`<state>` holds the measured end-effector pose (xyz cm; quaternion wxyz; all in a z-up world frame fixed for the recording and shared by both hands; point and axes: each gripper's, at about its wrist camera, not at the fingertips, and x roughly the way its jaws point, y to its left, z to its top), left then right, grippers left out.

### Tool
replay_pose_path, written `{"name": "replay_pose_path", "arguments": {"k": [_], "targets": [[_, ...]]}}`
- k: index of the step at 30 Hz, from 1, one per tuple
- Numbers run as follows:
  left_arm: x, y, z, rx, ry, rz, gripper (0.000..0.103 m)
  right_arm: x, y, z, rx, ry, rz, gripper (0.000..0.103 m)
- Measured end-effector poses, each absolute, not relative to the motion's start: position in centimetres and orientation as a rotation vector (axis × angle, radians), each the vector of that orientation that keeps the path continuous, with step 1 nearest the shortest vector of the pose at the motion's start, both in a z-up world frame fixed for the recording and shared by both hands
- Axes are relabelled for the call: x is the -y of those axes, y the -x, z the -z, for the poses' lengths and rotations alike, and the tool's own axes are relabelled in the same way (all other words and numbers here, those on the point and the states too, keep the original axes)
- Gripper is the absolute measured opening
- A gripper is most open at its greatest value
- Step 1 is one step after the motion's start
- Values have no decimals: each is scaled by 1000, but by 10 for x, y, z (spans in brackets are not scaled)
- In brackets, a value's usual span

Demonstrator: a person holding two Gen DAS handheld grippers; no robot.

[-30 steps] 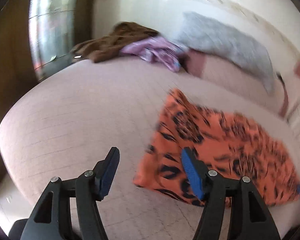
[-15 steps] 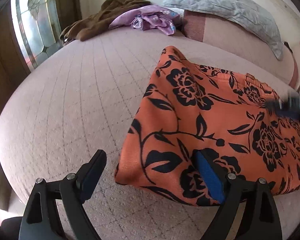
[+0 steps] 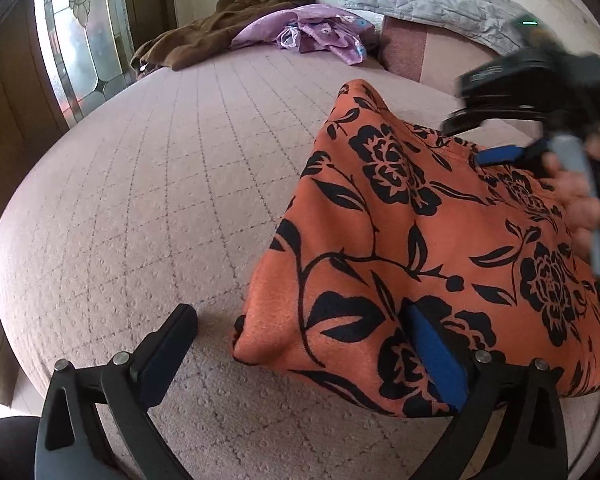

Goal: Fold small clothes

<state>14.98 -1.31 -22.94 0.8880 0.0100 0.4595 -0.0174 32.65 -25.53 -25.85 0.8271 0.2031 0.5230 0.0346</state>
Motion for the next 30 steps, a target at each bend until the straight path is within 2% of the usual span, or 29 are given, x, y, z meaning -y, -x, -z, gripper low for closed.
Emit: {"name": "replay_pose_path", "arguments": {"k": [10, 17, 19, 20, 24, 27, 30], "targets": [[13, -143, 231, -927, -23, 31, 103, 354, -174, 213, -945, -576, -69, 55], [33, -122, 211, -834, -188, 35, 103, 433, -56, 249, -934, -687, 104, 55], [46, -110, 201, -805, -244, 60, 103, 450, -37, 267, -964, -734, 140, 48], [51, -106, 196, -793, -258, 74, 103, 459, -24, 273, -930, -794, 104, 48], [82, -85, 169, -724, -297, 99, 103, 483, -9, 268, -817, -963, 63, 48], [100, -80, 162, -753, -280, 145, 103, 496, -3, 260, -743, -977, 76, 50], [120, -80, 170, -804, -290, 158, 103, 505, -2, 264, -756, -1015, 80, 50]]}}
